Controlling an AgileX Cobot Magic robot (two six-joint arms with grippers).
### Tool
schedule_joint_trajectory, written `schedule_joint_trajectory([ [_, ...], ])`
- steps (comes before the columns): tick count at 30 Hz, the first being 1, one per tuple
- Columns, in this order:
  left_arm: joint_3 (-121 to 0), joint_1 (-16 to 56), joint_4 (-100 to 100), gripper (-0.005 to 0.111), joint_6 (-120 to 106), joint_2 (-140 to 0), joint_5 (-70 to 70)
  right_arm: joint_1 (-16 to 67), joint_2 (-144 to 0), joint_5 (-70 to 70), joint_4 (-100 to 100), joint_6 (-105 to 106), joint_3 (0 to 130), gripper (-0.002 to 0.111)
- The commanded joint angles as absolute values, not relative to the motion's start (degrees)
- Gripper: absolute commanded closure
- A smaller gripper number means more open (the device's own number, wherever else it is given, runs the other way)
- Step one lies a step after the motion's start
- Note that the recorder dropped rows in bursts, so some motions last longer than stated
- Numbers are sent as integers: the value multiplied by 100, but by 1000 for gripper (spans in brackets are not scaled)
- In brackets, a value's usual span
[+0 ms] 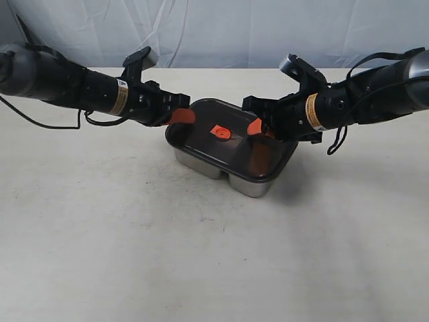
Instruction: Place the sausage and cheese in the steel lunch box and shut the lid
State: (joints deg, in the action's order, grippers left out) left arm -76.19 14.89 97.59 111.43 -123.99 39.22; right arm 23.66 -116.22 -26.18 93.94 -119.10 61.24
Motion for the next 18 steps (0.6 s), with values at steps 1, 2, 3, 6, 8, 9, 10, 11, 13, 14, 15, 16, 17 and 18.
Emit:
schedule_joint_trajectory([
  [1,-7591,1505,9995,107,11229,-12680,3620,2406,-12050,-2403,9995,-12062,5907,109],
  [2,-7591,1505,9995,107,11229,-12742,3642,2406,-12050,-2403,9995,-12062,5907,109],
  [3,-7591,1505,9995,107,11229,-12767,3705,2406,-12050,-2403,9995,-12062,5907,109],
  [6,-7596,1494,9995,107,10882,-12728,3877,2406,-12000,-2308,9995,-12062,5907,109],
  [8,-7596,1460,9995,107,10526,-12586,3996,2406,-11846,-2219,9995,-12062,5907,109],
  [9,-7596,1436,9995,107,10457,-12475,3996,2406,-11760,-2193,9995,-12062,5907,109],
  [10,-7596,1404,9995,107,10416,-12342,3964,2406,-11633,-2167,9995,-12062,5907,109],
  [11,-7596,1367,9995,107,10406,-12199,3907,2406,-11482,-2115,9995,-12062,5907,109],
  [13,-7596,1293,9985,107,10406,-11905,3821,2406,-11139,-2085,9995,-12053,5907,109],
  [14,-7584,1249,9995,107,10391,-11729,3767,2406,-10942,-2085,9995,-11987,5907,109],
  [15,-7549,1219,9995,107,10340,-11580,3688,2406,-10780,-2085,9995,-11917,5907,109],
  [16,-7476,1205,9984,107,10278,-11371,3544,2406,-10582,-2085,9995,-11842,5907,109],
  [17,-7369,1205,9995,107,10250,-11155,3319,2406,-10375,-2096,9995,-11790,5907,109],
  [18,-7252,1205,9995,107,10235,-10971,3160,2406,-10215,-2096,9995,-11766,5907,109],
])
